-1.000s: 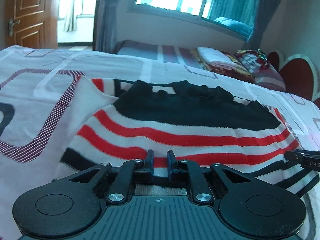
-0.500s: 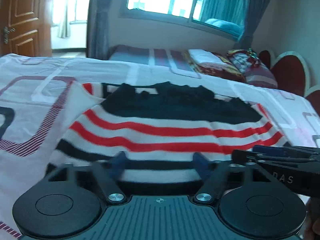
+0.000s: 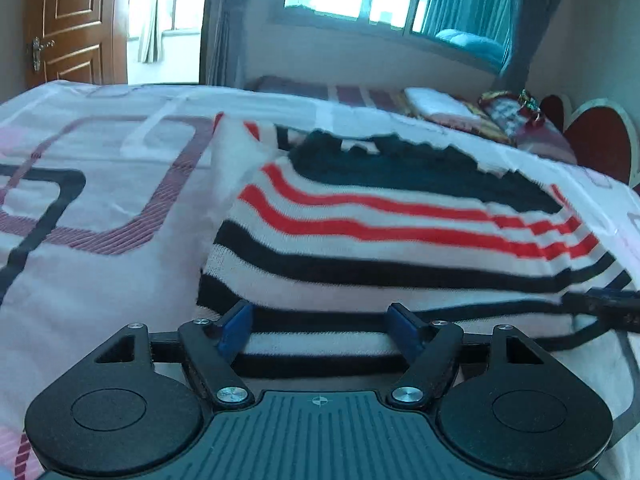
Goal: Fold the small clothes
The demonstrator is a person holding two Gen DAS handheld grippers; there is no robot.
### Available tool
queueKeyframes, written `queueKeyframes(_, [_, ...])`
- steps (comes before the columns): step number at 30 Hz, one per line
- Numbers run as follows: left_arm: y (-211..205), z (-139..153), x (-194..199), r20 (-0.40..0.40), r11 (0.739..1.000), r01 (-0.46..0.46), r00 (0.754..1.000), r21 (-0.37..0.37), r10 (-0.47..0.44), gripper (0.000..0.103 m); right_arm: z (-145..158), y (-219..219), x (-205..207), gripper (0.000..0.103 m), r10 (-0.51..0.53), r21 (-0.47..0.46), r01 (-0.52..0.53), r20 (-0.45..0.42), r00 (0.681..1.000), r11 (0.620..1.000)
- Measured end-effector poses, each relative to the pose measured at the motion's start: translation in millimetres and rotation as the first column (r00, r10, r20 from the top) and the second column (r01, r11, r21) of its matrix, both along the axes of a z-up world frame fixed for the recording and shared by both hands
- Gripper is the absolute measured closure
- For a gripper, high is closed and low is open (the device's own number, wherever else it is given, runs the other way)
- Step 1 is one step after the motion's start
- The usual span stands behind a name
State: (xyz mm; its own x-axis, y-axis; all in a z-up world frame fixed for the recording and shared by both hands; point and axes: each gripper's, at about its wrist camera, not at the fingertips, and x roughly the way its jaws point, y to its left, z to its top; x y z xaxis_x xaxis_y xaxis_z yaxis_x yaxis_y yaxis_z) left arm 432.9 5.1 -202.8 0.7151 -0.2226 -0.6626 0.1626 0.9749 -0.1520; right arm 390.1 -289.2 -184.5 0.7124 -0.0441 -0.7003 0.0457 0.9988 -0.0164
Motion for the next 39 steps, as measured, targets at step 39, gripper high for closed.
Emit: queueKeyframes(39, [-19, 13, 59, -0.033, 1.0, 0.001, 0.999, -0.009, -0.001, 0.029, 9, 57, 54, 0.049, 0.105, 0.029, -0.105, -0.013, 0.994, 0.994])
